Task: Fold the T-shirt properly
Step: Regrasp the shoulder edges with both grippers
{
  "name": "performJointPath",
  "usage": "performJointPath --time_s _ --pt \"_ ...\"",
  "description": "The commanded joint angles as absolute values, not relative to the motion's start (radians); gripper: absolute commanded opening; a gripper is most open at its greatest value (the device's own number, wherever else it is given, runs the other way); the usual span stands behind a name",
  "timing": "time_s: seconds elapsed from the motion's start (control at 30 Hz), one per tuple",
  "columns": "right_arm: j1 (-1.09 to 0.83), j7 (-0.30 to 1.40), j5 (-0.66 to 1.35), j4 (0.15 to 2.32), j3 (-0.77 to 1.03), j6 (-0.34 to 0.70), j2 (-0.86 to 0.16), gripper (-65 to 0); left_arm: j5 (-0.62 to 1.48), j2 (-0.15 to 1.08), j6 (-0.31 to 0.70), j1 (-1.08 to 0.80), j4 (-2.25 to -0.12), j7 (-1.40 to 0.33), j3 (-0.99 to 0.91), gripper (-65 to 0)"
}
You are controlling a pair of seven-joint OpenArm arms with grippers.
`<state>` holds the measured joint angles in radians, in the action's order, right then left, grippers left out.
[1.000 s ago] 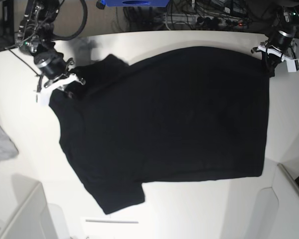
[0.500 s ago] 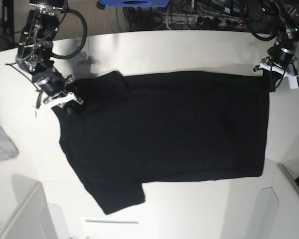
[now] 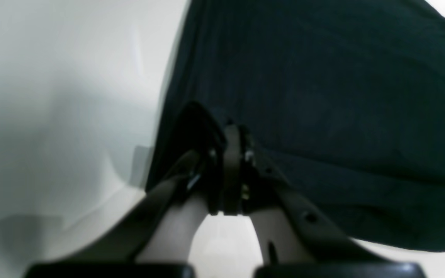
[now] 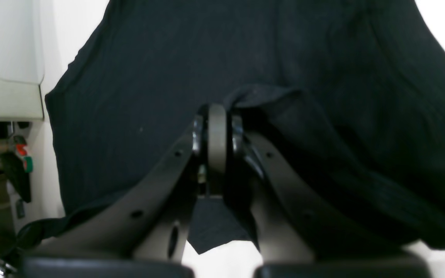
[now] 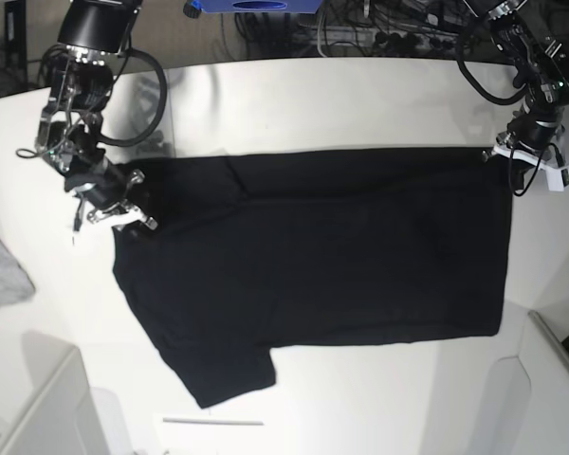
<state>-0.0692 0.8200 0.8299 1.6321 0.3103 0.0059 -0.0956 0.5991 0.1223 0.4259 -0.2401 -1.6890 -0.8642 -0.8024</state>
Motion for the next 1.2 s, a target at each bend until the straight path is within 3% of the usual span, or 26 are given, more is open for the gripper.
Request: performJointPath --time_s 0.0,0.6,0.83,1.17 --pt "-0.045 0.805 0.842 1.636 0.312 0.008 -0.104 -65.0 0.61 0.139 0.43 -0.229 -1.705 -0.842 -0.806 -65.0" --pt "0.073 0.799 0.842 1.475 0.311 0.008 -0.104 -65.0 0.607 0.145 0.427 -0.124 -1.596 -0.843 -0.806 -65.0" --pt "0.073 0.797 0.842 1.471 0.311 0.008 -0.104 -65.0 0.456 0.137 0.427 -0.062 -1.59 -0.843 -0.806 -65.0" --pt "0.073 0.796 0.842 1.471 0.312 0.008 -0.104 -65.0 0.438 0.143 0.427 -0.042 -1.55 -0.843 -0.743 -65.0"
